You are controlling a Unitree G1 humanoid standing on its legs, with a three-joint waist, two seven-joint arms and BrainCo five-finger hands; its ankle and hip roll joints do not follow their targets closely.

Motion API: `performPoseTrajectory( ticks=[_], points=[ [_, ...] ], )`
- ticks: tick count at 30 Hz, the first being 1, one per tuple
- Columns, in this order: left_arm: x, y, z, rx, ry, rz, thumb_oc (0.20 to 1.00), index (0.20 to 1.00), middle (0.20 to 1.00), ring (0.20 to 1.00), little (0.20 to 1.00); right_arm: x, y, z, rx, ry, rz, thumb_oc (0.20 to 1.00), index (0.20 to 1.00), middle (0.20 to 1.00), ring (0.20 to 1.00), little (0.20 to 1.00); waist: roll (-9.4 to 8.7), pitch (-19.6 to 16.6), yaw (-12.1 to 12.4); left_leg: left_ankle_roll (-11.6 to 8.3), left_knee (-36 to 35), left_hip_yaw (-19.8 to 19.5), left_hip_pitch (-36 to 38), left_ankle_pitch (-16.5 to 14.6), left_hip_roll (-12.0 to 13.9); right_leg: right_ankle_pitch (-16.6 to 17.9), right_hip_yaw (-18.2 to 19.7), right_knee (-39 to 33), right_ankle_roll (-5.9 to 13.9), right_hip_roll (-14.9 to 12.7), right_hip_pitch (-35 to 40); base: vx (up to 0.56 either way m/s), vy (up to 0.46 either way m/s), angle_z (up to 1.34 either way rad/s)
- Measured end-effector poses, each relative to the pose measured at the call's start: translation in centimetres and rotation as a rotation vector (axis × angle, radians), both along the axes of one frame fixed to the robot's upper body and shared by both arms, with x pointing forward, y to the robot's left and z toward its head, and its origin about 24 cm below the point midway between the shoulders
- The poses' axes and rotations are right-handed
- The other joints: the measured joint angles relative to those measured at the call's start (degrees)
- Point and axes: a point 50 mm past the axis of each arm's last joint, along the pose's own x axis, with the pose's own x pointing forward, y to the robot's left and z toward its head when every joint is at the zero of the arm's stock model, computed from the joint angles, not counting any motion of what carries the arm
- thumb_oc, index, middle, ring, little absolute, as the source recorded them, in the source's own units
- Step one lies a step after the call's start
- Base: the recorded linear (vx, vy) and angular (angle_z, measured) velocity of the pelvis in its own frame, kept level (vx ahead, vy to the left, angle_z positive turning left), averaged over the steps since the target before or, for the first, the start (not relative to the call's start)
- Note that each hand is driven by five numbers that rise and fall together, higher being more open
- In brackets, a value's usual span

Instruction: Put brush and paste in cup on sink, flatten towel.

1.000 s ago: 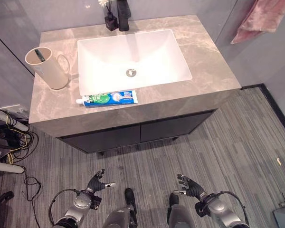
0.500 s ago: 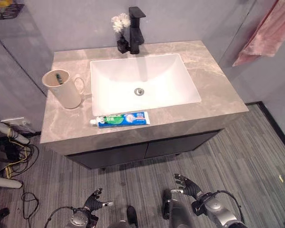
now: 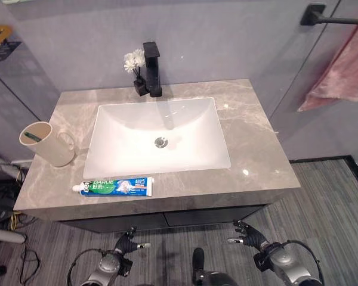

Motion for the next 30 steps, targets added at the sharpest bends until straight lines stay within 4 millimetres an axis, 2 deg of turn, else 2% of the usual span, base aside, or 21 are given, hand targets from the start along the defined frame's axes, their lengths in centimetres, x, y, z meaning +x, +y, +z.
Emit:
performPoseTrajectory(
  ticks=[1,2,3,5,6,7,8,10,11,12,18,19,24,25,26,27,28,29,30],
  points=[
    [0.0,0.1,0.0,0.003,0.004,-0.001,1.000,1.000,1.000,1.000,1.000,-0.1,0.1,-0.1,0.001,0.005,-0.005,1.000,1.000,1.000,1.000,1.000,0.01,0.0,-0.7,-0.17,-3.7,3.6,0.6,-0.3,2.0,-0.9,-0.7,-0.6,-0.81,0.0,0.2,0.08,0.082,0.40],
    [0.2,-0.1,0.0,0.001,-0.001,-0.003,1.000,1.000,1.000,1.000,1.000,-0.5,-0.2,-0.3,-0.004,0.018,-0.014,1.000,1.000,1.000,1.000,1.000,0.04,0.1,-1.1,-0.22,-15.4,8.9,3.0,0.3,3.8,-0.8,-1.3,-0.1,-0.70,0.1,0.2,0.12,0.143,0.36],
    [0.3,-0.1,0.0,0.003,-0.002,-0.006,1.000,1.000,1.000,1.000,1.000,-0.5,-0.3,-0.4,-0.008,0.020,-0.017,1.000,1.000,1.000,1.000,1.000,0.11,0.3,-0.7,-1.23,-19.1,8.8,3.0,1.2,4.3,-0.9,-1.4,-0.1,-0.67,0.4,0.1,0.08,0.106,0.17],
    [0.2,-0.2,0.0,0.002,-0.001,-0.006,1.000,1.000,1.000,1.000,1.000,-0.7,-0.3,-0.4,-0.009,0.024,-0.019,1.000,1.000,1.000,1.000,1.000,0.31,0.4,-0.8,-0.81,-22.3,8.7,3.0,2.8,5.3,-0.9,-1.3,-0.1,-0.58,0.7,0.2,0.05,0.072,-0.25],
    [-0.9,-0.1,-0.5,-0.001,0.026,0.000,1.000,1.000,1.000,1.000,1.000,-0.5,-0.3,-0.4,-0.010,0.019,-0.020,1.000,1.000,1.000,1.000,1.000,1.65,0.2,-0.8,0.28,-23.4,8.7,2.9,5.1,6.1,-1.1,0.2,-0.2,-0.31,1.8,1.3,0.09,0.145,-0.51],
    [-1.0,-0.2,-0.5,-0.002,0.031,0.001,1.000,1.000,1.000,1.000,1.000,-0.6,-0.4,-0.4,-0.017,0.020,-0.026,1.000,1.000,1.000,1.000,1.000,3.04,-0.1,-1.3,0.52,-23.3,8.6,2.8,5.6,5.7,-1.3,0.3,-0.3,-0.06,2.1,1.8,0.10,0.163,-0.58],
    [-1.3,-0.2,-0.7,-0.005,0.038,0.002,1.000,1.000,1.000,1.000,1.000,-1.7,-0.6,-1.0,-0.022,0.052,-0.040,1.000,1.000,1.000,1.000,1.000,5.71,-1.4,-2.5,3.15,-23.4,8.7,3.4,5.4,3.2,-1.3,0.6,-0.5,1.22,2.3,2.5,0.11,0.235,-0.27],
    [-1.7,-0.1,-0.8,0.005,0.049,-0.005,1.000,1.000,1.000,1.000,1.000,-2.6,0.2,-1.6,0.000,0.081,-0.041,1.000,1.000,1.000,1.000,1.000,5.42,-2.2,-2.2,5.14,-23.6,9.6,4.9,4.1,0.1,-0.9,2.2,-0.1,3.48,-0.5,3.5,0.06,0.185,-0.24],
    [-2.5,0.1,-1.2,0.018,0.073,-0.012,1.000,1.000,1.000,1.000,1.000,-2.8,0.9,-2.0,0.019,0.094,-0.041,1.000,1.000,1.000,1.000,1.000,5.36,-3.4,-1.8,6.37,-23.6,10.5,5.2,3.3,-1.2,-0.7,3.2,-0.1,4.35,-1.8,3.4,0.02,0.094,-0.21],
    [-3.0,0.3,-1.3,0.028,0.086,-0.018,1.000,1.000,1.000,1.000,1.000,-2.8,1.4,-2.1,0.033,0.096,-0.036,1.000,1.000,1.000,1.000,1.000,5.35,-3.7,-1.5,6.82,-23.3,10.7,5.6,3.0,-1.9,-0.5,3.4,-0.1,4.66,-2.4,3.6,0.00,0.060,-0.13],
    [-4.6,1.3,-1.8,0.051,0.133,0.004,1.000,1.000,1.000,1.000,1.000,-1.9,2.6,-2.0,0.025,0.087,0.031,1.000,1.000,1.000,1.000,1.000,4.39,-4.4,1.8,7.71,-23.3,9.4,5.7,2.6,-3.3,-0.8,2.7,-0.1,5.94,-4.0,4.4,-0.02,0.012,0.11],
    [-5.2,1.4,-2.0,0.054,0.153,0.011,1.000,1.000,1.000,1.000,1.000,-1.5,2.4,-1.9,0.006,0.081,0.040,1.000,1.000,1.000,1.000,1.000,4.55,-4.5,2.5,7.72,-23.3,8.9,5.6,2.6,-3.2,-0.9,2.0,-0.1,5.92,-4.0,4.6,-0.03,-0.011,0.22],
    [-6.1,1.7,-2.3,0.042,0.168,0.061,1.000,1.000,1.000,1.000,1.000,-1.7,1.4,-2.1,-0.028,0.102,0.017,1.000,1.000,1.000,1.000,1.000,5.46,-4.6,3.0,7.48,-23.3,6.1,4.8,3.3,-2.8,-1.5,-0.7,-0.1,5.60,-3.7,5.3,-0.03,-0.018,0.30],
    [-7.0,2.1,-2.3,0.045,0.174,0.064,1.000,1.000,1.000,1.000,1.000,-2.0,0.6,-2.3,-0.048,0.123,-0.006,1.000,1.000,1.000,1.000,1.000,6.02,-4.6,4.5,7.30,-23.3,4.9,4.6,3.5,-2.5,-1.8,-1.9,-0.1,5.59,-3.5,6.2,-0.08,-0.039,0.42],
    [-7.0,2.3,-2.1,0.049,0.166,0.054,1.000,1.000,1.000,1.000,1.000,-2.1,0.1,-2.3,-0.058,0.128,-0.020,1.000,1.000,1.000,1.000,1.000,6.24,-4.6,4.7,7.38,-23.3,4.0,4.2,3.4,-2.4,-2.1,-2.7,-0.1,5.53,-3.4,6.2,-0.06,-0.022,0.53],
    [-7.1,2.4,-1.9,0.049,0.159,0.037,1.000,1.000,1.000,1.000,1.000,-2.3,-0.5,-2.4,-0.074,0.139,-0.030,1.000,1.000,1.000,1.000,1.000,6.56,-4.6,4.7,6.95,-23.6,2.9,3.6,3.3,-2.3,-2.3,-3.6,-0.1,5.64,-3.4,6.2,-0.06,-0.013,0.44],
    [-6.8,2.5,-0.6,0.037,0.103,-0.050,1.000,1.000,1.000,1.000,1.000,-2.6,-1.5,-2.3,-0.096,0.149,-0.045,1.000,1.000,1.000,1.000,1.000,6.72,-4.4,5.4,6.78,-23.6,2.5,2.9,3.5,-2.2,-2.3,-4.1,-0.1,5.51,-3.3,5.8,-0.02,0.007,0.41],
    [-6.2,3.0,2.9,0.007,-0.003,-0.233,1.000,1.000,1.000,1.000,1.000,-2.8,-3.4,-2.2,-0.141,0.169,-0.088,1.000,1.000,1.000,1.000,1.000,6.83,-3.9,6.0,6.57,-23.6,1.9,2.3,3.8,-2.1,-2.4,-4.8,-0.1,5.41,-3.2,5.5,-0.03,0.014,0.33],
    [-5.8,4.0,5.5,-0.008,-0.063,-0.308,1.000,1.000,1.000,1.000,1.000,-3.3,-5.0,-2.0,-0.179,0.190,-0.135,1.000,1.000,1.000,1.000,1.000,7.57,-4.0,6.6,6.57,-23.6,1.2,2.0,4.3,-2.1,-2.4,-5.6,-0.1,5.47,-3.4,5.3,-0.01,0.021,0.30]
  ],
)
